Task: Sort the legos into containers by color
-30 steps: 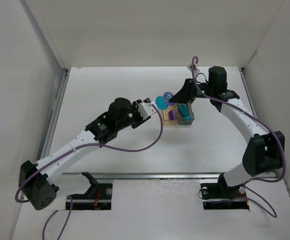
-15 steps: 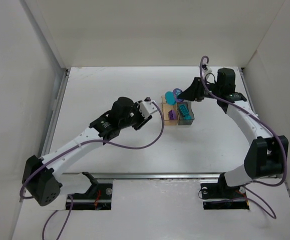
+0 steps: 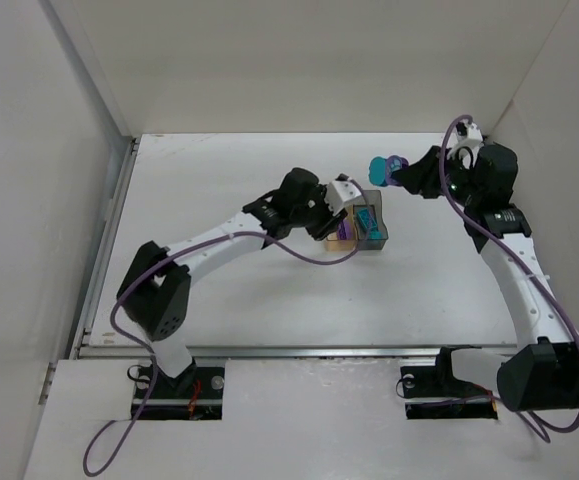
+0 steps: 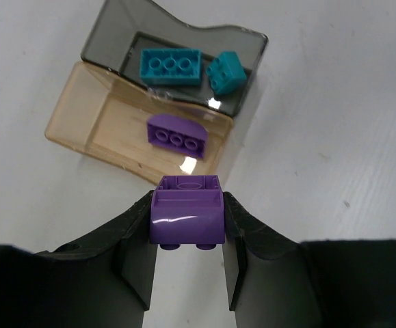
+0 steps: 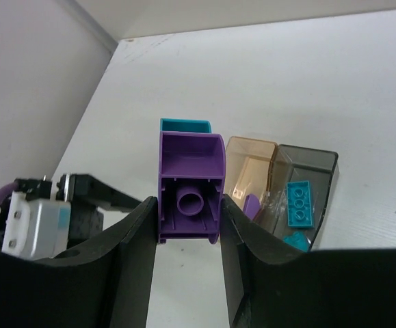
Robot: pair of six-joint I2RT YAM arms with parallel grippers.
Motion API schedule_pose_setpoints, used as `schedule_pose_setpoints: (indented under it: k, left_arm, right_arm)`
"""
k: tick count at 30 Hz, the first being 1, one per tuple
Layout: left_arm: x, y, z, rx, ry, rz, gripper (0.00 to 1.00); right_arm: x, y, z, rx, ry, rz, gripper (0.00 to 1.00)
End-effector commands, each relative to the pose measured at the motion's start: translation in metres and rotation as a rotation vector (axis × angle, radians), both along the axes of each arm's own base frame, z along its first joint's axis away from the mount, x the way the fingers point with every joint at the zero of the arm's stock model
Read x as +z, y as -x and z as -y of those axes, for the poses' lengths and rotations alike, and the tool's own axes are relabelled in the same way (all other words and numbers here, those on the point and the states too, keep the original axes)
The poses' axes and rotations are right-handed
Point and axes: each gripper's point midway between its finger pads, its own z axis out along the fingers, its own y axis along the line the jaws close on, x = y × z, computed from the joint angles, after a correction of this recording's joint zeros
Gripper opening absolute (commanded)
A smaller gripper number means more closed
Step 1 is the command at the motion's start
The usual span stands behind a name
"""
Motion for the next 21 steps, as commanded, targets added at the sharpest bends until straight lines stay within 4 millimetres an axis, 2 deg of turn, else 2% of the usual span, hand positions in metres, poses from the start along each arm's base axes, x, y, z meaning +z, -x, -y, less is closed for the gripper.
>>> schedule_pose_setpoints:
  k: [1,4,6,9,11,12,13,15,16,17,19,21]
  left_arm:
    - [0.024,-0.030,0.021,0.031,0.026,0.037,0.06]
    - [0.010,-0.042,0.030,0.038,-0.003,0.015,0.05]
    - [-0.002,-0.043,0.031,0.038,-0.019,-0.002,0.07]
    - [-0.006,-0.045,0.033,0.033,-0.024,0.004,0.27]
    - [-0.015,-0.041,0.033,0.018,-0.031,-0.017,0.46]
    - [-0.015,-0.041,0.033,0.018,-0.031,-0.017,0.61]
    - [-0.019,-0.039,0.032,0.018,-0.037,-0.024,0.68]
    - [-0.012,-0.041,0.033,0.018,-0.021,-0.008,0.78]
    - [-0.012,-0.041,0.033,0.018,-0.021,-0.007,0.87]
    - [-0.011,-0.041,0.033,0.013,-0.025,-0.001,0.87]
    - [0.005,-0.049,0.035,0.034,-0.012,0.032,0.87]
    - [0.015,-0.047,0.030,0.033,-0.023,0.045,0.87]
  right_arm:
    - [-0.009,-0.006,0.004,-0.027,0.027,0.001,0.00]
    - [-0.013,-0.004,0.005,-0.023,0.046,-0.006,0.00]
    - [-0.018,-0.004,0.008,-0.037,0.063,-0.021,0.00]
    - [-0.015,-0.006,0.012,-0.057,0.085,-0.016,0.00]
    - [-0.016,-0.008,0.014,-0.063,0.097,-0.018,0.00]
    - [-0.019,-0.007,0.014,-0.060,0.106,-0.024,0.00]
    - [-0.017,-0.010,0.014,-0.060,0.106,-0.022,0.00]
    - [-0.018,-0.011,0.013,-0.047,0.111,-0.028,0.00]
    - [-0.017,-0.013,0.011,-0.034,0.107,-0.029,0.00]
    - [-0.021,-0.014,0.011,-0.033,0.108,-0.038,0.00]
    - [-0.020,-0.012,0.007,-0.008,0.100,-0.037,0.00]
    - [-0.019,-0.013,0.005,0.005,0.104,-0.033,0.00]
